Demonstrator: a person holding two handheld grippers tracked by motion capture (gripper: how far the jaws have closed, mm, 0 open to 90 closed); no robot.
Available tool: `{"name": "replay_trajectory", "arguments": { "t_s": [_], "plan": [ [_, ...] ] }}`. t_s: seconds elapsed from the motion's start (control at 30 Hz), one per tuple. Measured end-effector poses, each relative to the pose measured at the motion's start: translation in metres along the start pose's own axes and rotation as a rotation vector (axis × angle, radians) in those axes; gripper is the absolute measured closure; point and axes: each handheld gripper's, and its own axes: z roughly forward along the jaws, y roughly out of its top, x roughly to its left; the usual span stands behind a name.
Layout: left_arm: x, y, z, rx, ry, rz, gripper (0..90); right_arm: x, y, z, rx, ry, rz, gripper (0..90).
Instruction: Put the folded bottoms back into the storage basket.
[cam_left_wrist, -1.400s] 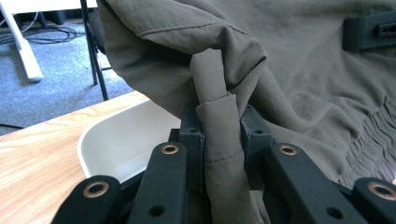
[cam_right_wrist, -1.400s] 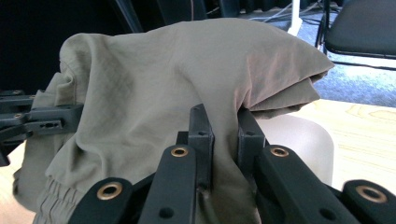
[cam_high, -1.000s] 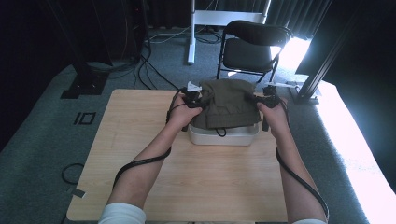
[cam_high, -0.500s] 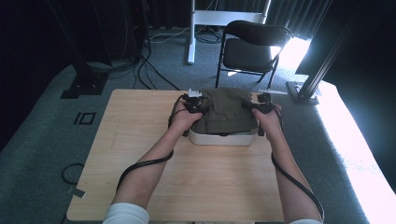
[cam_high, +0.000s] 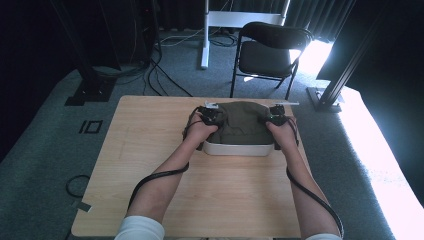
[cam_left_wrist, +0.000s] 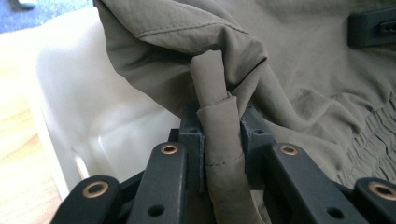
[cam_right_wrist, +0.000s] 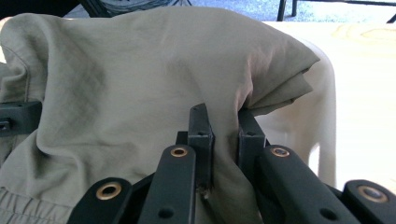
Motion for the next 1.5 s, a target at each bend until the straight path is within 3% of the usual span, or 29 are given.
{"name": "replay_trajectory", "arguments": {
  "t_s": [0.07,0.17,0.27,0.5,0.67,0.8,0.9,1.07,1.13,1.27,1.37,1.43,1.5],
  "plan": [
    [-0.001,0.0,0.002,0.012,0.009,-0.003,76.9,0.001,-0.001,0.002,0.017,-0.007,0.003,80.5],
    [-0.003,0.0,0.004,0.039,0.026,0.026,76.8,0.002,-0.003,0.006,0.044,-0.022,0.002,80.4],
    [-0.002,-0.001,0.007,0.059,0.026,0.011,76.7,0.002,-0.006,0.01,0.069,-0.032,0.001,80.2],
    [-0.003,0.002,0.01,0.102,0.041,0.028,75.0,0.003,-0.008,0.014,0.113,-0.059,-0.002,78.6],
    [-0.006,0.003,0.012,0.141,0.051,0.058,69.0,0.005,-0.007,0.015,0.112,-0.056,0.013,65.8],
    [-0.007,0.004,0.013,0.15,0.064,0.061,68.3,0.006,-0.007,0.014,0.105,-0.067,0.01,65.7],
    [-0.007,0.004,0.013,0.157,0.061,0.05,65.8,0.008,-0.007,0.015,0.112,-0.067,0.0,60.1],
    [-0.009,0.004,0.012,0.14,0.063,0.069,58.6,0.01,-0.006,0.011,0.08,-0.06,-0.031,47.0],
    [-0.01,0.005,0.011,0.134,0.062,0.071,49.2,0.011,-0.004,0.008,0.065,-0.043,-0.042,42.3],
    [-0.01,0.007,0.005,0.028,0.043,0.114,37.3,0.011,-0.001,0.001,0.023,-0.021,-0.075,32.2],
    [-0.006,0.008,0.001,-0.02,-0.002,0.123,29.9,0.01,0.0,-0.002,-0.02,-0.015,-0.097,28.2],
    [-0.005,0.007,-0.001,-0.038,-0.039,0.1,29.8,0.009,0.0,-0.005,-0.035,-0.021,-0.127,25.6],
    [-0.005,0.006,-0.004,-0.03,-0.054,0.066,25.5,0.009,0.0,-0.008,-0.056,-0.014,-0.111,23.1]
  ]
}}
